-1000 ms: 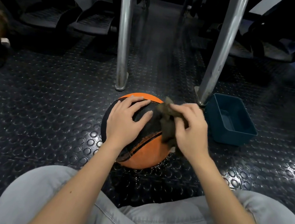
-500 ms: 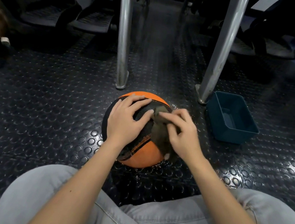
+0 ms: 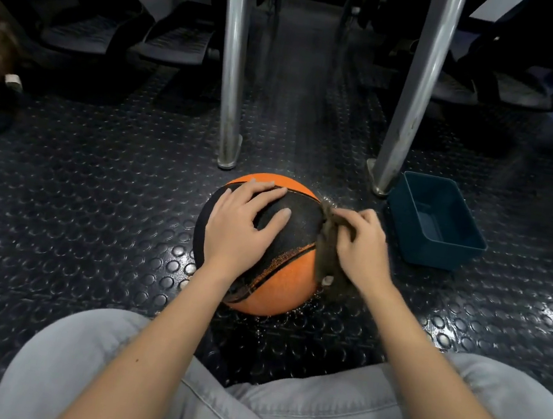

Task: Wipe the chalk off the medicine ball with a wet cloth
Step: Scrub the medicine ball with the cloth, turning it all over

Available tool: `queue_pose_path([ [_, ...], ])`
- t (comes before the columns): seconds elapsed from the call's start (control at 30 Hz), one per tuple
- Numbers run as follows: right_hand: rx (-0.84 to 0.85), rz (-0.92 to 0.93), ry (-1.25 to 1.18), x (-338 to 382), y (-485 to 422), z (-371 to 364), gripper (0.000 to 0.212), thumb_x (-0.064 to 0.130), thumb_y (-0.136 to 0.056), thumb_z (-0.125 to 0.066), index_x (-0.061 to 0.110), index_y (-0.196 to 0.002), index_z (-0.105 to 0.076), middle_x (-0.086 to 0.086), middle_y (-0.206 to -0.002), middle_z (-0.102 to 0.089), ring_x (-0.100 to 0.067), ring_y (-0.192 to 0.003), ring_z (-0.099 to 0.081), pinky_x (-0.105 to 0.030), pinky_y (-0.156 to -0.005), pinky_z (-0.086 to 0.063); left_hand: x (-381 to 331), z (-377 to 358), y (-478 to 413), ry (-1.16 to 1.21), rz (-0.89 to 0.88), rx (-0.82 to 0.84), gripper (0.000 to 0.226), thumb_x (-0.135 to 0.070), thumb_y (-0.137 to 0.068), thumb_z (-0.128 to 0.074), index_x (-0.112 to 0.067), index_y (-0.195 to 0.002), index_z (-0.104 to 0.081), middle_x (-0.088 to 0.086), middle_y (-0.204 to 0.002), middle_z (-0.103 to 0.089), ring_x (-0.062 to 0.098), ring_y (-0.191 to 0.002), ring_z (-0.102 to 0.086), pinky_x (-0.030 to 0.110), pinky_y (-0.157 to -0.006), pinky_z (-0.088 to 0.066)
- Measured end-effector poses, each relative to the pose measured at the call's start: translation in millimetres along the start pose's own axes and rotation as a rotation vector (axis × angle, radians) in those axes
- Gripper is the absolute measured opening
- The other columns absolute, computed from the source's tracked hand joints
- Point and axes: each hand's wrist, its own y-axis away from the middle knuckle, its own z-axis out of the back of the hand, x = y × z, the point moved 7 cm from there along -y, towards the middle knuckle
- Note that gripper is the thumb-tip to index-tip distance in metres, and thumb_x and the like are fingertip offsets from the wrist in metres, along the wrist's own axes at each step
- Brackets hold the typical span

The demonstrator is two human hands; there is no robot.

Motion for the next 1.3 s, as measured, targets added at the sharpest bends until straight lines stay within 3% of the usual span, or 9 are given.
queue_pose_path([
  [0.1,-0.104,-0.049,0.002,2.7,-6.4,16.6,0.032,0.004,-0.089,-0.052,0.018,-0.113,-0.067,-0.001,-0.099,-0.048,-0.021,-0.096,-0.054,-0.019,-0.077,-0.036,2.3,1.6,1.4,0.018,0.004,-0.014,0.045,-0.056,-0.086,-0.043,-0.032,-0.117,-0.065,-0.018,-0.126,-0.056,-0.002,-0.123,-0.040,0.032,-0.112,-0.020],
  [0.27,-0.122,0.320,-0.138,59.7,13.6,6.8,0.030,0.004,-0.088,-0.051,0.013,-0.112,-0.067,-0.002,-0.097,-0.048,-0.010,-0.090,-0.049,-0.018,-0.078,-0.043,3.2,1.4,0.2,0.003,0.008,-0.009,0.045,-0.055,-0.086,-0.043,-0.031,-0.117,-0.066,-0.016,-0.124,-0.058,0.004,-0.123,-0.045,0.036,-0.112,-0.026],
  [0.47,-0.060,-0.140,0.096,-7.0,-12.8,16.9,0.033,0.008,-0.093,-0.048,0.020,-0.121,-0.061,-0.004,-0.107,-0.046,-0.023,-0.100,-0.052,-0.023,-0.076,-0.034,-0.5,0.3,2.4,0.019,-0.014,0.019,0.045,-0.056,-0.085,-0.045,-0.033,-0.117,-0.065,-0.018,-0.127,-0.057,0.003,-0.129,-0.041,0.025,-0.112,-0.016],
  [0.63,-0.111,0.289,-0.120,62.7,9.3,6.8,0.030,0.002,-0.086,-0.052,0.014,-0.110,-0.067,-0.004,-0.098,-0.054,-0.011,-0.091,-0.052,-0.020,-0.081,-0.040,4.6,2.1,0.0,0.059,-0.038,0.026,0.043,-0.054,-0.084,-0.048,-0.030,-0.114,-0.068,-0.024,-0.121,-0.055,-0.008,-0.122,-0.039,0.022,-0.110,-0.019],
  [0.83,-0.085,-0.109,0.025,-11.4,-14.5,21.4,0.030,0.004,-0.090,-0.052,0.019,-0.113,-0.066,-0.002,-0.100,-0.049,-0.023,-0.100,-0.054,-0.018,-0.077,-0.035,7.7,5.2,-2.1,0.171,-0.076,0.059,0.035,-0.050,-0.080,-0.059,-0.035,-0.111,-0.066,-0.022,-0.120,-0.058,-0.001,-0.125,-0.045,0.032,-0.112,-0.029],
  [0.93,-0.247,0.105,-0.191,36.0,-7.2,37.3,0.030,0.001,-0.086,-0.052,0.016,-0.108,-0.068,-0.003,-0.098,-0.057,-0.010,-0.093,-0.054,-0.006,-0.079,-0.036,10.7,5.7,-7.1,0.245,-0.078,0.102,0.034,-0.049,-0.077,-0.062,-0.036,-0.109,-0.065,-0.021,-0.118,-0.060,0.005,-0.123,-0.050,0.032,-0.110,-0.033],
  [1.03,-0.140,0.305,-0.175,63.1,18.9,6.8,0.030,0.006,-0.084,-0.050,0.013,-0.106,-0.069,-0.005,-0.096,-0.055,-0.009,-0.090,-0.052,-0.022,-0.079,-0.045,12.1,2.9,-12.1,0.279,-0.073,0.143,0.034,-0.048,-0.077,-0.062,-0.036,-0.108,-0.065,-0.022,-0.116,-0.059,0.005,-0.123,-0.051,0.036,-0.110,-0.034],
  [1.2,-0.060,-0.115,0.084,-11.3,-2.4,6.4,0.031,0.008,-0.091,-0.049,0.022,-0.114,-0.065,-0.006,-0.107,-0.049,-0.025,-0.096,-0.055,-0.029,-0.072,-0.040,15.3,3.8,-14.6,0.299,-0.029,0.147,0.034,-0.051,-0.075,-0.061,-0.038,-0.106,-0.065,-0.024,-0.116,-0.059,-0.006,-0.122,-0.047,0.034,-0.112,-0.031],
  [1.3,-0.263,-0.043,-0.079,8.5,-7.6,34.2,0.031,0.004,-0.090,-0.052,0.018,-0.114,-0.065,-0.002,-0.100,-0.048,-0.015,-0.092,-0.052,-0.013,-0.069,-0.032,21.4,9.0,-15.0,0.312,0.010,0.136,0.029,-0.053,-0.073,-0.060,-0.043,-0.100,-0.064,-0.029,-0.114,-0.057,-0.013,-0.115,-0.047,0.017,-0.103,-0.033],
])
